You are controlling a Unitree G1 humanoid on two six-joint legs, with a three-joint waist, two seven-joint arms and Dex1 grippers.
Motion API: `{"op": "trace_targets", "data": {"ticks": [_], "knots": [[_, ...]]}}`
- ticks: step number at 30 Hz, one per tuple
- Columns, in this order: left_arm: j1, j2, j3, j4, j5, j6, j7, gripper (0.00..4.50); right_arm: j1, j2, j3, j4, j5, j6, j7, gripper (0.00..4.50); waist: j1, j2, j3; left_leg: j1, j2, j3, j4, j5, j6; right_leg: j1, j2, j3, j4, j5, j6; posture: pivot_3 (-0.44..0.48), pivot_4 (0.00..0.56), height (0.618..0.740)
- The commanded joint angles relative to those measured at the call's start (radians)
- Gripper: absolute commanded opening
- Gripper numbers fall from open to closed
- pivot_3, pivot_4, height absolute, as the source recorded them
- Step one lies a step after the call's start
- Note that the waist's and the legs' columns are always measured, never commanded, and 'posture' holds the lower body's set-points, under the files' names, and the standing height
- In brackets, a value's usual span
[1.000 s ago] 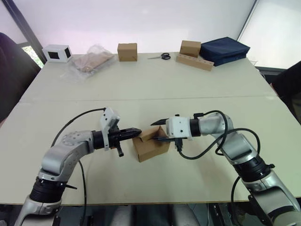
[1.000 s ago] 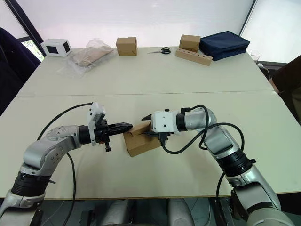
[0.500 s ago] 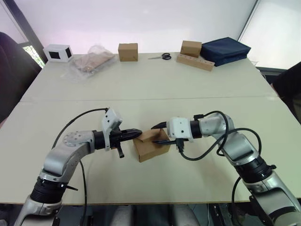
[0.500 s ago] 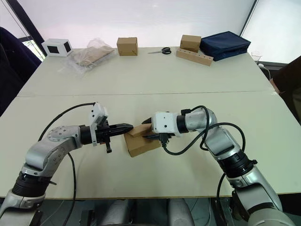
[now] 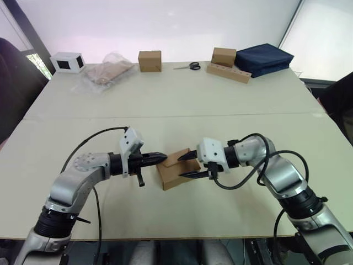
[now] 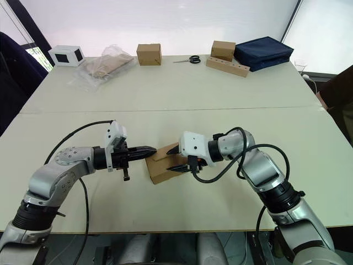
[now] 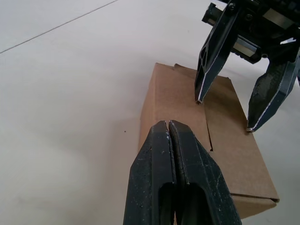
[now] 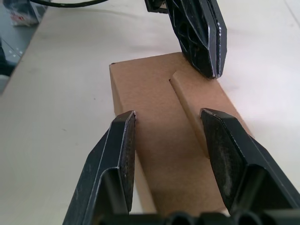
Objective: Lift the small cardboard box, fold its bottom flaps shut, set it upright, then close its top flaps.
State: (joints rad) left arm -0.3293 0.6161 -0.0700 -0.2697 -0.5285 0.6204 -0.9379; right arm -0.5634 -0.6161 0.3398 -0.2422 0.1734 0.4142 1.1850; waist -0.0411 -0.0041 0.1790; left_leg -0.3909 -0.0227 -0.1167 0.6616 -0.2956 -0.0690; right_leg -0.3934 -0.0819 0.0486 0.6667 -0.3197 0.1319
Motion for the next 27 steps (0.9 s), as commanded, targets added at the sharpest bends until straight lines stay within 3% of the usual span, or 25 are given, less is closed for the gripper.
{"op": "trace_targets", "data": {"ticks": [1, 8, 19, 22, 27], "knots": [[-0.016, 0.023, -0.022, -0.029, 0.020, -0.013, -0.021, 0.00, 0.000, -0.015, 0.008, -0.019, 0.003, 0.023, 0.005, 2.21, 0.000, 0.000, 0.000, 0.000, 0.000, 0.000, 0.000, 0.000, 0.000, 0.000, 0.000, 0.000, 0.000, 0.000, 0.000, 0.000, 0.150, 0.740], [-0.003, 0.031, -0.064, -0.045, 0.063, -0.036, -0.030, 0.00, 0.007, -0.004, 0.025, -0.016, 0.007, 0.075, -0.004, 2.21, 0.001, 0.000, 0.000, 0.000, 0.000, 0.000, 0.000, -0.003, 0.005, 0.000, 0.000, 0.000, 0.000, 0.000, 0.000, 0.000, 0.150, 0.740], [0.001, 0.032, -0.034, -0.052, 0.041, -0.027, -0.026, 0.00, 0.012, 0.014, -0.001, -0.002, 0.026, 0.095, -0.031, 2.21, 0.000, 0.000, 0.000, 0.001, 0.000, 0.000, 0.000, -0.003, 0.005, 0.001, 0.000, 0.000, 0.000, 0.000, 0.000, 0.000, 0.150, 0.740], [0.001, 0.020, -0.010, -0.052, 0.042, -0.049, -0.004, 0.00, 0.019, 0.034, -0.049, -0.012, 0.075, 0.104, -0.053, 2.21, 0.000, 0.000, 0.000, 0.001, 0.000, 0.000, 0.000, -0.003, 0.005, 0.001, 0.000, 0.000, 0.000, 0.000, 0.000, 0.000, 0.150, 0.740], [0.061, 0.060, 0.128, -0.155, -0.115, 0.071, 0.003, 0.00, 0.090, 0.046, -0.265, -0.128, 0.284, 0.215, -0.111, 2.21, 0.001, 0.000, 0.000, 0.000, 0.000, -0.002, 0.000, -0.003, 0.005, 0.000, 0.000, 0.000, 0.000, 0.000, 0.000, 0.000, 0.150, 0.740]]}}
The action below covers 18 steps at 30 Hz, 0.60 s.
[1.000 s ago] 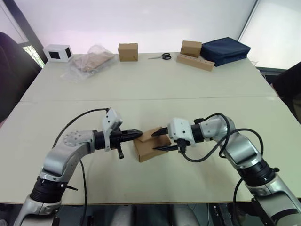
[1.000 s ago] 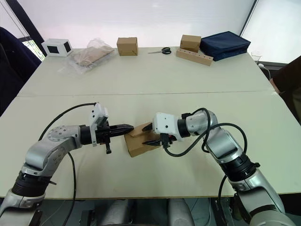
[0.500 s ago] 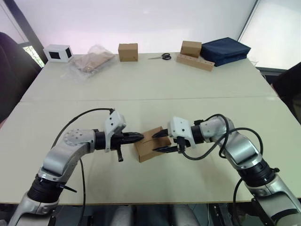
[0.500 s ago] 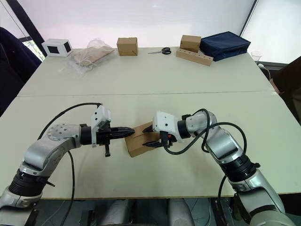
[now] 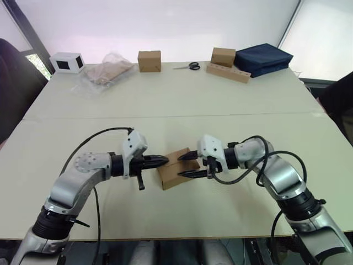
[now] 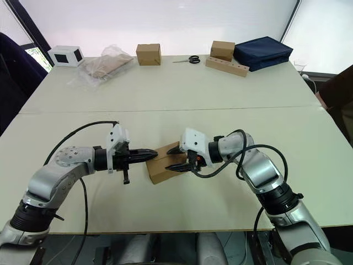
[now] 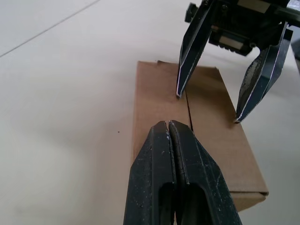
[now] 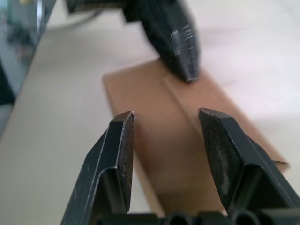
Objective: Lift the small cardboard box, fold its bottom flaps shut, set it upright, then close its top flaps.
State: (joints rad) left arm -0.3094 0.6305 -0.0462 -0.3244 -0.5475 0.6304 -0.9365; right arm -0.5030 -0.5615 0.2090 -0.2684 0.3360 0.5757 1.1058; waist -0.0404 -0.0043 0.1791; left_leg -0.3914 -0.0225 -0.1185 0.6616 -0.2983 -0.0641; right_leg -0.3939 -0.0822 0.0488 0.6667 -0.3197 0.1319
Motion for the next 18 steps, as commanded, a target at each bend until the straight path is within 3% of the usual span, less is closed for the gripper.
{"op": "trace_targets", "data": {"ticks": [1, 7, 12, 18], "knots": [[0.062, 0.061, 0.127, -0.125, -0.120, 0.082, 0.002, 0.00, 0.044, -0.011, -0.163, -0.122, 0.150, 0.073, -0.045, 2.21, 0.000, 0.000, 0.000, 0.000, 0.000, 0.000, 0.000, 0.000, 0.000, 0.000, 0.000, 0.000, 0.000, 0.000, 0.000, 0.000, 0.150, 0.740], [0.248, 0.146, 0.316, -0.275, -0.300, 0.221, 0.042, 0.00, 0.222, -0.099, -0.325, -0.252, 0.301, 0.205, -0.092, 2.21, 0.002, 0.000, 0.000, 0.000, 0.001, 0.000, -0.001, -0.001, 0.002, 0.000, 0.000, 0.000, -0.001, 0.000, 0.000, 0.000, 0.150, 0.740], [0.409, 0.168, 0.388, -0.322, -0.295, 0.221, 0.084, 0.00, 0.419, -0.166, -0.386, -0.318, 0.330, 0.220, -0.113, 2.21, 0.011, 0.000, 0.000, 0.002, 0.000, 0.002, 0.000, -0.001, 0.002, 0.003, 0.000, 0.000, -0.001, 0.000, 0.000, 0.000, 0.150, 0.740], [0.452, 0.158, 0.380, -0.299, -0.268, 0.183, 0.106, 0.00, 0.394, -0.150, -0.342, -0.349, 0.346, 0.204, -0.174, 2.21, 0.021, 0.000, 0.000, 0.003, 0.001, 0.004, 0.000, -0.001, 0.002, 0.003, 0.001, 0.000, -0.001, 0.000, -0.001, 0.000, 0.150, 0.740]]}}
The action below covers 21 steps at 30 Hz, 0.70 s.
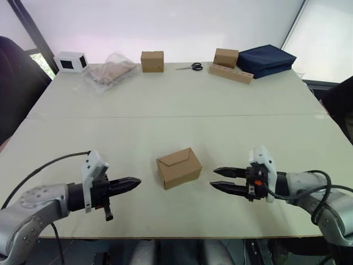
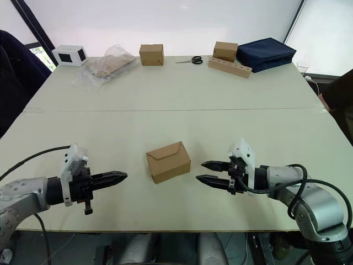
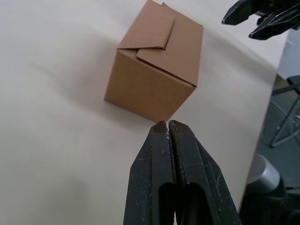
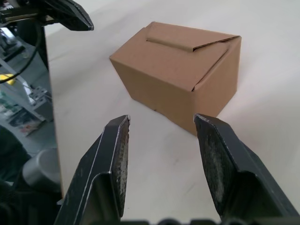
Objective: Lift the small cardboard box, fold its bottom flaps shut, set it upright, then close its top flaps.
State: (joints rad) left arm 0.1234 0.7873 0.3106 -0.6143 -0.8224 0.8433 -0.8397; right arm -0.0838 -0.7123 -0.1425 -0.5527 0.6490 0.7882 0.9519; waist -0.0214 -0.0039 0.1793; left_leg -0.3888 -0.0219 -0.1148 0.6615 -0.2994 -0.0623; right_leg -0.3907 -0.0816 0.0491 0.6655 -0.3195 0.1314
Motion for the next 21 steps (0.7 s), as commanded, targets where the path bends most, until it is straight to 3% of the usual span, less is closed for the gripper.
{"op": "trace_targets", "data": {"ticks": [1, 6, 10, 14, 21], "knots": [[0.033, -0.001, 0.021, -0.009, 0.014, -0.039, 0.008, 0.00, -0.019, -0.007, 0.019, -0.076, 0.035, -0.005, -0.020, 2.21, 0.003, 0.000, 0.000, 0.000, 0.000, 0.000, 0.000, 0.000, 0.000, 0.000, 0.000, 0.000, 0.000, 0.000, 0.000, 0.000, 0.150, 0.740], [0.065, -0.016, 0.009, -0.031, 0.017, -0.062, 0.027, 0.00, -0.011, -0.015, 0.033, -0.088, 0.038, -0.010, -0.044, 2.21, 0.008, 0.000, 0.000, -0.001, 0.000, 0.000, -0.001, 0.000, 0.000, 0.000, -0.001, 0.000, -0.002, 0.000, 0.000, 0.000, 0.150, 0.740], [-0.058, -0.073, -0.001, -0.016, -0.044, -0.054, 0.106, 0.00, -0.120, 0.027, 0.071, -0.044, -0.003, -0.065, -0.088, 2.21, 0.008, 0.000, 0.000, 0.000, 0.000, 0.000, 0.000, 0.000, 0.000, 0.001, -0.001, 0.000, -0.001, 0.000, 0.000, 0.000, 0.150, 0.740], [-0.187, -0.107, -0.099, -0.024, -0.009, -0.062, 0.144, 0.00, -0.219, 0.090, 0.171, 0.010, -0.073, -0.115, -0.132, 2.21, 0.006, 0.000, 0.000, 0.000, 0.000, -0.001, 0.000, 0.000, -0.001, 0.001, 0.000, -0.002, -0.001, 0.000, 0.000, 0.000, 0.150, 0.740], [-0.257, -0.158, -0.266, 0.003, 0.128, -0.114, 0.196, 0.00, -0.261, 0.125, 0.294, 0.092, -0.188, -0.180, -0.147, 2.21, 0.004, 0.000, 0.000, -0.002, -0.001, -0.001, 0.000, 0.001, -0.001, -0.002, 0.000, 0.000, -0.001, 0.000, 0.000, 0.000, 0.150, 0.740]]}}
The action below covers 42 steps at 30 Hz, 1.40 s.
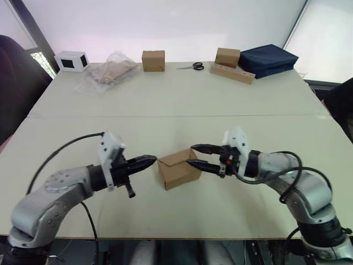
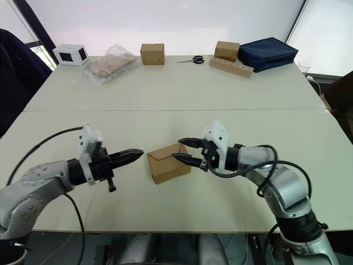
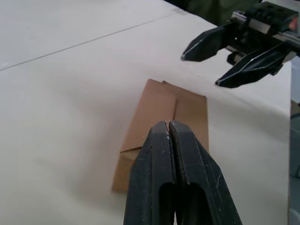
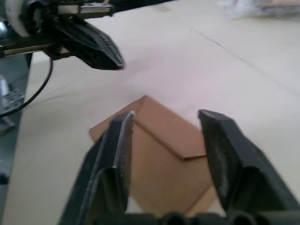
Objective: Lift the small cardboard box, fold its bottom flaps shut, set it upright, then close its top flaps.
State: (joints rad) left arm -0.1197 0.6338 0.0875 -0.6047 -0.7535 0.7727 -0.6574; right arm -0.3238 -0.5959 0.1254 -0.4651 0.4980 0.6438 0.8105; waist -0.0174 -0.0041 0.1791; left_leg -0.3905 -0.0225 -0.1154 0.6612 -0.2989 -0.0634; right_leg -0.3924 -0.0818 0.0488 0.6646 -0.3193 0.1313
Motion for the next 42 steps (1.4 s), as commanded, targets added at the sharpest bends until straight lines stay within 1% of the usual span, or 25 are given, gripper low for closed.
{"op": "trace_targets", "data": {"ticks": [1, 3, 4, 12, 15, 19, 22, 23, 25, 27, 29, 31, 32, 34, 36, 42], "knots": [[-0.017, -0.008, -0.077, -0.003, 0.092, -0.052, 0.022, 0.00, -0.022, 0.007, 0.046, 0.014, -0.059, -0.043, -0.007, 2.21, 0.000, 0.000, 0.000, 0.000, 0.000, 0.000, 0.000, 0.000, 0.000, 0.000, 0.000, 0.000, 0.000, 0.000, 0.000, 0.000, 0.150, 0.740], [-0.019, -0.011, -0.129, 0.000, 0.139, -0.062, 0.031, 0.00, -0.020, 0.002, 0.071, 0.029, -0.088, -0.052, -0.007, 2.21, 0.000, 0.000, 0.000, 0.000, 0.000, 0.000, 0.000, 0.000, 0.000, 0.000, 0.000, 0.000, 0.000, 0.000, 0.000, 0.000, 0.150, 0.740], [-0.019, -0.014, -0.143, -0.001, 0.144, -0.045, 0.041, 0.00, -0.017, -0.002, 0.079, 0.035, -0.100, -0.057, -0.004, 2.21, 0.000, 0.000, 0.000, 0.000, 0.000, 0.000, 0.000, 0.000, 0.000, 0.000, 0.000, 0.000, 0.000, 0.000, 0.000, 0.000, 0.150, 0.740], [-0.048, -0.037, -0.213, 0.012, 0.187, 0.007, 0.093, 0.00, -0.021, -0.016, 0.124, 0.057, -0.143, -0.054, 0.026, 2.21, 0.001, 0.000, 0.000, 0.001, 0.000, 0.000, 0.000, 0.000, 0.000, 0.002, 0.000, 0.000, 0.000, 0.000, 0.000, 0.000, 0.150, 0.740], [-0.058, -0.046, -0.218, 0.012, 0.183, 0.042, 0.110, 0.00, -0.025, -0.015, 0.130, 0.061, -0.155, -0.049, 0.028, 2.21, 0.001, 0.000, 0.000, 0.001, 0.000, 0.000, 0.000, 0.000, 0.000, 0.002, 0.000, 0.000, 0.000, 0.000, 0.000, 0.000, 0.150, 0.740], [-0.058, -0.044, -0.211, 0.001, 0.174, 0.058, 0.103, 0.00, -0.035, -0.016, 0.132, 0.068, -0.171, -0.051, 0.030, 2.21, 0.001, 0.000, -0.001, 0.002, 0.000, 0.000, 0.000, 0.000, 0.000, 0.002, 0.000, 0.000, 0.000, 0.000, 0.000, 0.000, 0.150, 0.740], [-0.041, -0.044, -0.172, -0.006, 0.166, 0.012, 0.075, 0.00, -0.027, -0.004, 0.092, 0.067, -0.154, -0.079, 0.029, 2.21, 0.001, 0.000, -0.001, 0.002, 0.000, 0.000, 0.000, 0.000, 0.000, 0.002, 0.000, 0.000, 0.000, 0.000, 0.000, 0.000, 0.150, 0.740], [-0.024, -0.035, -0.144, -0.012, 0.155, -0.010, 0.054, 0.00, -0.019, 0.011, 0.052, 0.065, -0.127, -0.103, 0.026, 2.21, 0.000, 0.000, -0.001, 0.002, 0.000, 0.000, 0.000, 0.000, 0.000, 0.002, 0.000, 0.000, 0.000, 0.000, 0.000, 0.000, 0.150, 0.740], [0.023, -0.019, -0.053, -0.023, 0.102, -0.033, 0.014, 0.00, 0.017, 0.025, -0.044, 0.040, -0.051, -0.132, 0.038, 2.21, -0.001, 0.000, 0.000, 0.001, 0.000, 0.000, 0.000, 0.000, 0.000, 0.001, 0.000, 0.000, 0.000, 0.000, 0.000, 0.000, 0.150, 0.740], [0.076, 0.009, 0.029, -0.031, 0.063, -0.034, -0.016, 0.00, 0.067, 0.011, -0.110, 0.009, -0.005, -0.133, 0.051, 2.21, 0.001, 0.000, 0.000, 0.001, 0.000, 0.000, 0.000, 0.000, 0.000, 0.001, 0.000, 0.000, 0.000, 0.000, 0.000, 0.000, 0.150, 0.740], [0.152, 0.060, 0.094, -0.047, 0.046, -0.033, -0.059, 0.00, 0.140, -0.021, -0.167, -0.033, 0.041, -0.106, 0.068, 2.21, 0.002, 0.000, 0.000, 0.000, 0.000, 0.000, 0.000, 0.000, 0.000, 0.001, 0.000, 0.000, 0.000, 0.000, 0.000, 0.000, 0.150, 0.740], [0.210, 0.097, 0.131, -0.060, 0.037, -0.035, -0.090, 0.00, 0.194, -0.047, -0.202, -0.063, 0.075, -0.083, 0.076, 2.21, 0.003, 0.000, 0.000, 0.001, 0.000, 0.000, 0.000, 0.000, 0.000, 0.001, 0.000, 0.000, 0.000, 0.000, 0.000, 0.000, 0.150, 0.740], [0.262, 0.119, 0.151, -0.069, 0.039, -0.043, -0.117, 0.00, 0.236, -0.066, -0.224, -0.083, 0.094, -0.065, 0.080, 2.21, 0.004, 0.000, 0.000, 0.001, 0.000, 0.000, 0.000, 0.000, 0.000, 0.001, 0.000, 0.000, 0.000, 0.000, 0.000, 0.000, 0.150, 0.740], [0.347, 0.142, 0.181, -0.082, 0.044, -0.057, -0.154, 0.00, 0.315, -0.102, -0.255, -0.119, 0.127, -0.033, 0.092, 2.21, 0.003, 0.000, 0.000, 0.001, 0.000, 0.000, 0.000, 0.000, 0.000, 0.002, 0.000, 0.000, -0.001, 0.000, 0.000, 0.000, 0.150, 0.740], [0.394, 0.141, 0.193, -0.083, 0.035, -0.064, -0.160, 0.00, 0.377, -0.131, -0.272, -0.139, 0.141, -0.018, 0.099, 2.21, 0.004, 0.001, 0.000, 0.001, 0.000, 0.000, -0.001, -0.001, 0.001, 0.002, 0.000, 0.000, -0.001, 0.000, 0.000, 0.000, 0.150, 0.740], [0.485, 0.120, 0.170, -0.079, 0.055, -0.110, -0.170, 0.00, 0.450, -0.172, -0.289, -0.152, 0.156, 0.010, 0.101, 2.21, 0.003, 0.000, 0.000, 0.002, 0.001, 0.000, 0.000, -0.001, 0.001, 0.004, 0.000, 0.000, -0.001, 0.000, 0.000, 0.000, 0.150, 0.740]]}}
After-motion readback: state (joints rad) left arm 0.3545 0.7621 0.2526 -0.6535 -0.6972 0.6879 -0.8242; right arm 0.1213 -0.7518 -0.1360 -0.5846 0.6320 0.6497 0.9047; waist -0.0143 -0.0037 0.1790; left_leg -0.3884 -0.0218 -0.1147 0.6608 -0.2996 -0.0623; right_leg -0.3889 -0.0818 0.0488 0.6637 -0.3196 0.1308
